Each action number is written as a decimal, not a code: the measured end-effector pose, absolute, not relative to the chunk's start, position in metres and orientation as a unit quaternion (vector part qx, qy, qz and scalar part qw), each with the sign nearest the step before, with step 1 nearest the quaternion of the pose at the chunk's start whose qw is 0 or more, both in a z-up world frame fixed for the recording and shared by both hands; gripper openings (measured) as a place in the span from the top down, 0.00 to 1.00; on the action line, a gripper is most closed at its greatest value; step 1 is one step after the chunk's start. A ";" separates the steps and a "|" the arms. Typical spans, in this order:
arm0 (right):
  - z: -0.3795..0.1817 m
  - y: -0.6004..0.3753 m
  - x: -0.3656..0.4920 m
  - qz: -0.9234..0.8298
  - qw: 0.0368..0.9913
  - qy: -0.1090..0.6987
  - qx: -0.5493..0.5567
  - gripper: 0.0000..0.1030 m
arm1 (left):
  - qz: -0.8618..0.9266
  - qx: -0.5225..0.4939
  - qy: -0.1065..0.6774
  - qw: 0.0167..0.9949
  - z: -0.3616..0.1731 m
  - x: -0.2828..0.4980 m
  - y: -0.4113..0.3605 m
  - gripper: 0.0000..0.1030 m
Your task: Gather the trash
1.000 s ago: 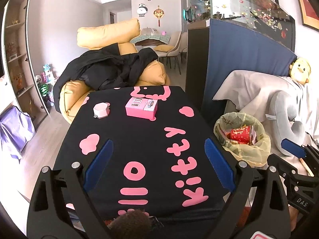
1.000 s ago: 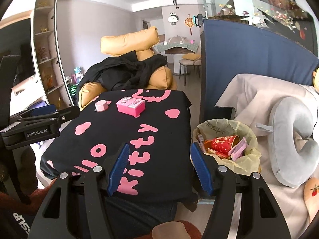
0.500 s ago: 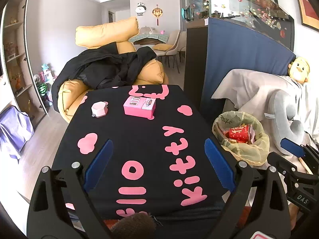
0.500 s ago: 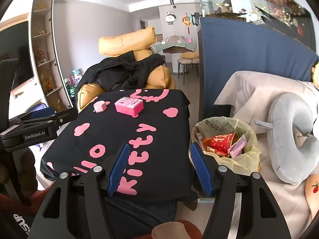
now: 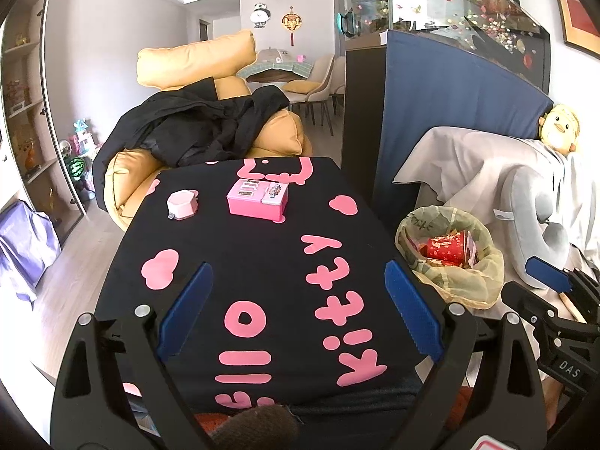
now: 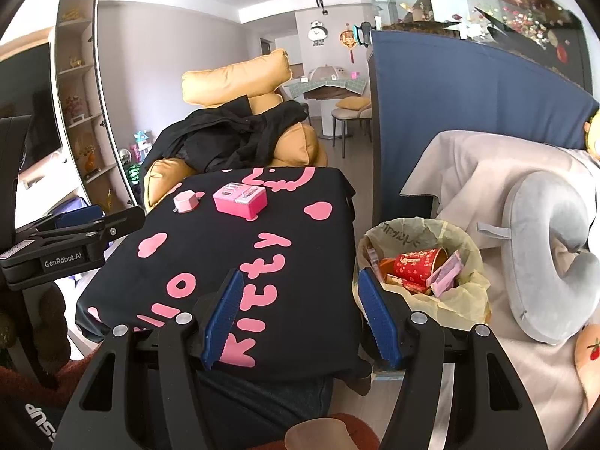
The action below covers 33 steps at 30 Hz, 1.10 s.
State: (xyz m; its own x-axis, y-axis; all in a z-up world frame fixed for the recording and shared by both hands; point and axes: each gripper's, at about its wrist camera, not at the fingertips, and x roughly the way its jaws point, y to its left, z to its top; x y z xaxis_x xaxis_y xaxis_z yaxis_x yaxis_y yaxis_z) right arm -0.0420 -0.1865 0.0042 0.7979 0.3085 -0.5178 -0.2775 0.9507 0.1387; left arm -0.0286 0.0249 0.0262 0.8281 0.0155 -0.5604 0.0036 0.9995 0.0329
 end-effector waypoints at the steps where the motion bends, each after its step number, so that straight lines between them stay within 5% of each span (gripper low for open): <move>1: 0.004 -0.187 -0.042 0.154 0.948 0.278 0.028 0.41 | 0.002 0.017 0.293 0.956 0.026 -0.029 0.025 0.14; 33: 0.004 -0.189 -0.042 0.151 0.948 0.279 0.031 0.41 | 0.002 0.017 0.294 0.956 0.026 -0.029 0.023 0.14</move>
